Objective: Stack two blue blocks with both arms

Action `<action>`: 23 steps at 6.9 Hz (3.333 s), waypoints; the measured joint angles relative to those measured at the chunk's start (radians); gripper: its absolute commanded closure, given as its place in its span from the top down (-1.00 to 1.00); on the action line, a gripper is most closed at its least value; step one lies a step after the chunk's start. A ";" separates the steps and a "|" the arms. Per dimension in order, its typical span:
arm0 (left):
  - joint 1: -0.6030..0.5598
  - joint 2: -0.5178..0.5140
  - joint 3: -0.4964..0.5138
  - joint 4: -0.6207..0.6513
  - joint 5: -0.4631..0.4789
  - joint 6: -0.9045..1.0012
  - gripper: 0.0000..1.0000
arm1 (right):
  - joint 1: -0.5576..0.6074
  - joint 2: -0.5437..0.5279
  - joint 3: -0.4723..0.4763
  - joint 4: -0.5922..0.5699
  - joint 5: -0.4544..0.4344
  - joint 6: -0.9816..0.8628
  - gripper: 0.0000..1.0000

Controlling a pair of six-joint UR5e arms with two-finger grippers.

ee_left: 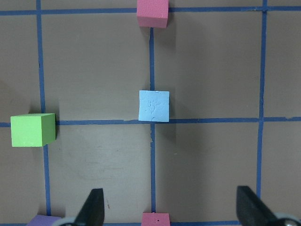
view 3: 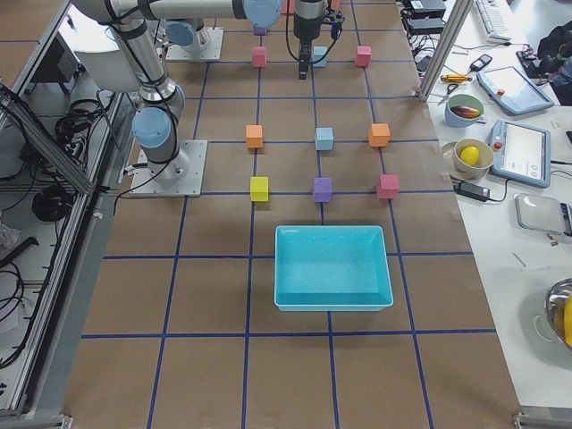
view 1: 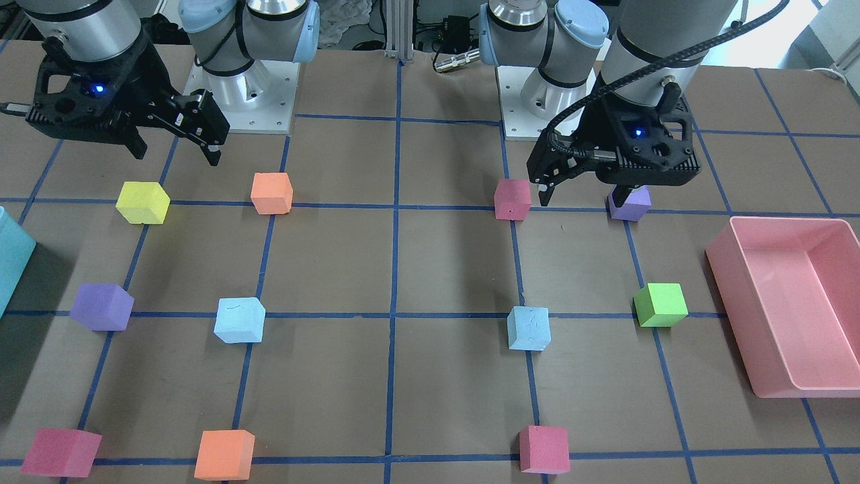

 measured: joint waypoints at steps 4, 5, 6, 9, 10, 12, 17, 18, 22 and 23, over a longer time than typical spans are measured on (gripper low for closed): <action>0.004 -0.085 -0.096 0.140 -0.013 0.007 1.00 | 0.000 0.007 0.005 0.000 -0.002 0.000 1.00; 0.005 -0.146 -0.157 0.270 -0.018 0.035 1.00 | 0.000 0.010 0.008 0.000 -0.008 0.000 1.00; 0.005 -0.211 -0.198 0.359 -0.018 0.063 1.00 | -0.001 0.023 0.018 -0.005 -0.010 -0.004 1.00; 0.005 -0.353 -0.228 0.503 -0.006 0.099 1.00 | -0.002 0.187 0.053 -0.195 -0.006 -0.005 1.00; 0.005 -0.373 -0.232 0.524 0.010 0.109 1.00 | -0.002 0.262 0.065 -0.312 -0.008 -0.007 1.00; 0.005 -0.391 -0.257 0.537 0.036 0.095 1.00 | -0.001 0.360 0.105 -0.468 -0.007 -0.041 1.00; 0.005 -0.414 -0.272 0.576 0.030 0.025 -0.12 | 0.000 0.438 0.288 -0.776 0.006 -0.137 0.64; 0.005 -0.417 -0.275 0.586 0.030 0.027 -0.57 | 0.000 0.447 0.291 -0.783 0.007 -0.137 -0.30; 0.006 -0.403 -0.267 0.595 0.029 0.026 -0.72 | 0.001 0.449 0.258 -0.776 0.006 -0.139 -1.00; 0.004 -0.396 -0.262 0.595 0.025 0.025 -0.72 | 0.005 0.447 0.208 -0.741 0.007 -0.128 -1.00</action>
